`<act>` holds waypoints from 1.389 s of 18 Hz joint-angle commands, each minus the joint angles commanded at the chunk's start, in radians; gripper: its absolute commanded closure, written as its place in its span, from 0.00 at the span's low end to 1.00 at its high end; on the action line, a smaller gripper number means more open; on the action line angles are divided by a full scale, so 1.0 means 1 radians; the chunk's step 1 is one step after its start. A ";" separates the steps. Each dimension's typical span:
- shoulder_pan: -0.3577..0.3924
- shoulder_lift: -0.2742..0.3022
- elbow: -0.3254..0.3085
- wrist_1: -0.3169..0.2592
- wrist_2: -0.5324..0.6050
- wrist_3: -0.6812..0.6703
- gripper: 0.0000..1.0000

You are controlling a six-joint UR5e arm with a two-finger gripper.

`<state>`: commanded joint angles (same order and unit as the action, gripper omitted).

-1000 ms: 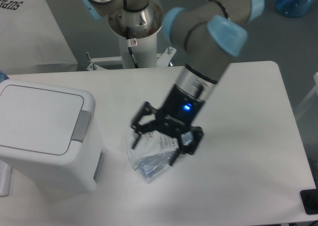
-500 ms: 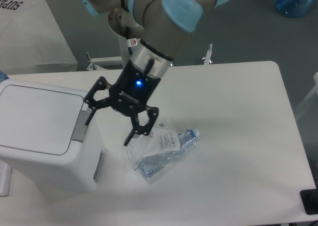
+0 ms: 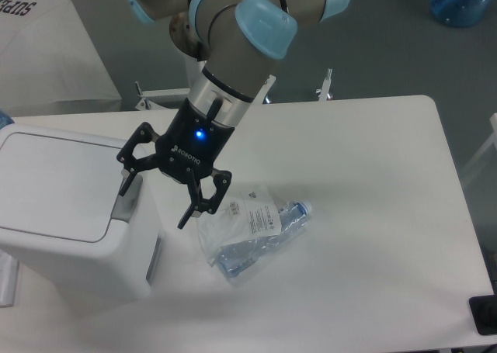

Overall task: Open the trash can
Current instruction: 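Press the gripper against the trash can's grey button to pop the lid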

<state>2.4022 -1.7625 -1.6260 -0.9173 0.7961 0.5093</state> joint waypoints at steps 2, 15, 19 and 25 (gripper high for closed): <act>0.000 -0.003 -0.002 0.002 0.000 0.002 0.00; 0.000 -0.003 -0.038 0.060 0.006 0.000 0.00; 0.000 -0.005 -0.038 0.060 0.006 0.000 0.00; 0.000 -0.006 -0.040 0.064 0.006 0.000 0.00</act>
<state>2.4022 -1.7687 -1.6659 -0.8529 0.8023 0.5093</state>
